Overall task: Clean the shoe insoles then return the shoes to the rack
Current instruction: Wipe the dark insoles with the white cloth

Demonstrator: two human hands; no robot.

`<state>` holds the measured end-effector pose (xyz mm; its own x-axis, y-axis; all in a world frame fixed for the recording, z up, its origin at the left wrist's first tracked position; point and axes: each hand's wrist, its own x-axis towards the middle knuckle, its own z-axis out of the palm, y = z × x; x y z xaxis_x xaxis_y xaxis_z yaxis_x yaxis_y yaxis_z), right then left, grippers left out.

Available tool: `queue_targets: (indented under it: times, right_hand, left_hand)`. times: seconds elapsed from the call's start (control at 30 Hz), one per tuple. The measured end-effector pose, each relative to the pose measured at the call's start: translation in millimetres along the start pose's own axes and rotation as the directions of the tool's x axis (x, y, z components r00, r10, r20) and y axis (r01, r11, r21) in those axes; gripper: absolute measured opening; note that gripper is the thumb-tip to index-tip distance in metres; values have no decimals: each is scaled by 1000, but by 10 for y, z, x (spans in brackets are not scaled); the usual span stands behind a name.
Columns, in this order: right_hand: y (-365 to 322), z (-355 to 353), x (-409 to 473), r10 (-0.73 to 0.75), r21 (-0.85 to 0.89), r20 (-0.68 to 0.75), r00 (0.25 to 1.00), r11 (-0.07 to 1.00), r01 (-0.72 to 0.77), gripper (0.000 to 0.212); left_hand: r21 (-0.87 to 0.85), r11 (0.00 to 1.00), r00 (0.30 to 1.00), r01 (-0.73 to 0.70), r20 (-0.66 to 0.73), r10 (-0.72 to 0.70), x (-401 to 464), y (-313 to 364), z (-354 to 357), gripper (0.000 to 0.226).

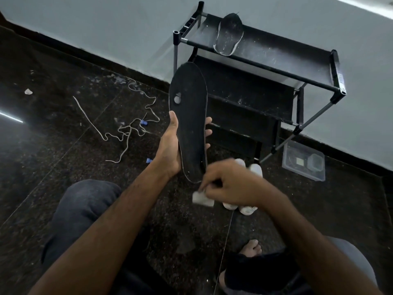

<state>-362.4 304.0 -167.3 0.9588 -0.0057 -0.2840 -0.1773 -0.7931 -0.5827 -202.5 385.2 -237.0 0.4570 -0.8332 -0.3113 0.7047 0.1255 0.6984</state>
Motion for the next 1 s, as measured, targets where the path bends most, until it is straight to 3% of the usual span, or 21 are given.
queue_targets:
  times: [0.07, 0.17, 0.2, 0.23, 0.3, 0.37, 0.47, 0.53, 0.67, 0.8, 0.93, 1.0]
  right_hand:
    - [60, -110, 42, 48, 156, -340, 939, 988, 6, 15]
    - [109, -35, 205, 68, 15, -650, 757, 997, -77, 22]
    - [122, 38, 231, 20, -107, -650, 760, 987, -117, 21]
    - [133, 130, 223, -29, -226, -564, 825, 967, -121, 18]
    - [111, 241, 136, -39, -376, -220, 975, 925, -48, 19]
    - [92, 185, 28, 26, -328, 26, 999, 945, -16, 18]
    - [59, -96, -114, 60, 86, -92, 994, 995, -52, 13]
    - [44, -240, -124, 75, 234, -231, 970, 972, -19, 16]
    - [102, -125, 107, 105, 132, -559, 822, 991, -36, 19]
    - [186, 49, 329, 72, -8, -654, 753, 995, -102, 26]
    - [138, 42, 411, -19, -207, -661, 750, 966, -158, 25]
    - [97, -21, 372, -88, -295, -556, 827, 951, -97, 17]
  left_hand:
    - [-18, 999, 999, 31, 5, -31, 18, -2, 18, 86]
    - [-105, 991, 996, 89, 32, -86, 0, 1, 32, 90]
    - [-120, 990, 997, 80, 24, -78, -8, 0, 32, 89]
    - [-106, 993, 998, 59, -6, -60, -11, 0, 25, 87]
    - [-59, 998, 998, 15, -60, -19, -12, 7, 0, 82]
    - [-60, 998, 998, 4, -57, -7, -6, 21, -21, 80]
    - [-29, 999, 999, 19, -40, -20, 7, 10, -14, 72]
    - [-40, 999, 999, 33, -21, -34, -1, -1, 2, 65]
    - [-193, 978, 996, 82, 52, -74, -33, 19, 30, 61]
    - [-217, 965, 974, 149, 198, -106, -70, 21, 73, 63]
    - [-180, 960, 956, 217, 239, -171, -53, -26, 77, 78]
    - [-199, 958, 972, 209, 154, -180, -39, -13, 80, 82]
